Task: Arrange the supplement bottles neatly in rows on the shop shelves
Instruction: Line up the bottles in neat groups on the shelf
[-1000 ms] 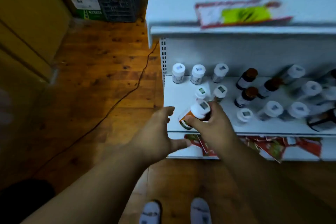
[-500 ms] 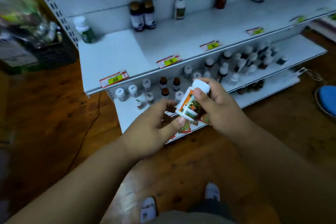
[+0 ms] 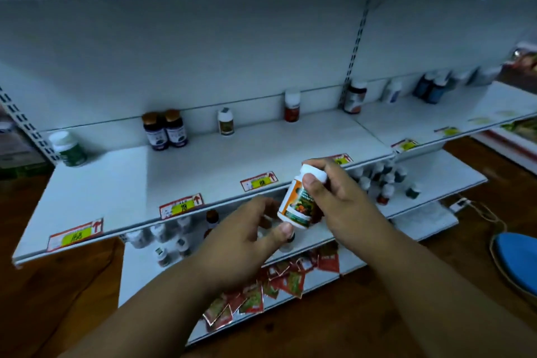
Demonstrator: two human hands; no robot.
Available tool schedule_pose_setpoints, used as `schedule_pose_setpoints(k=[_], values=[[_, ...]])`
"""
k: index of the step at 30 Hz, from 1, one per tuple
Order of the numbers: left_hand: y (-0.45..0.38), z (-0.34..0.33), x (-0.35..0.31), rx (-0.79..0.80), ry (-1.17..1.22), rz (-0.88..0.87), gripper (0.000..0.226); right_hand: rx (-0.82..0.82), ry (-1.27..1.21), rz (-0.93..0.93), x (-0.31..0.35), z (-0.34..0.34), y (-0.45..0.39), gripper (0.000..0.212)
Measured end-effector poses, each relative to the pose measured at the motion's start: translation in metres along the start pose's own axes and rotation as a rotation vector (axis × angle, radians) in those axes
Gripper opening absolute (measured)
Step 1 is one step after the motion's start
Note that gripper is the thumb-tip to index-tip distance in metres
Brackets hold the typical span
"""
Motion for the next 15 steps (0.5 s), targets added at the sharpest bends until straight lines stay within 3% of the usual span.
schedule_pose_setpoints(k=[5,9,15], values=[[-0.069,0.021,0.054,-0.014,-0.169,0.046,0.061,-0.047,0.104,0.045,0.001,0.013,-0.103,0.027],[-0.122,0.042,0.11,-0.026,-0.292,0.168,0.063,-0.032,0.146,0.024,0.003,0.012,-0.178,0.037],[-0.174,0.069,0.163,-0.06,-0.452,0.32,0.072,0.01,0.428,0.062,0.013,-0.009,-0.27,0.054]])
Point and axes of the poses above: each hand's wrist, its own y-axis away from the middle knuckle, its own z-axis out of the back of the hand, x = y × z, the point moved 3 cm from there along -y, towards the middle knuckle, and after that the axes turned 12 degrees about -z, right-handed, at the moved point
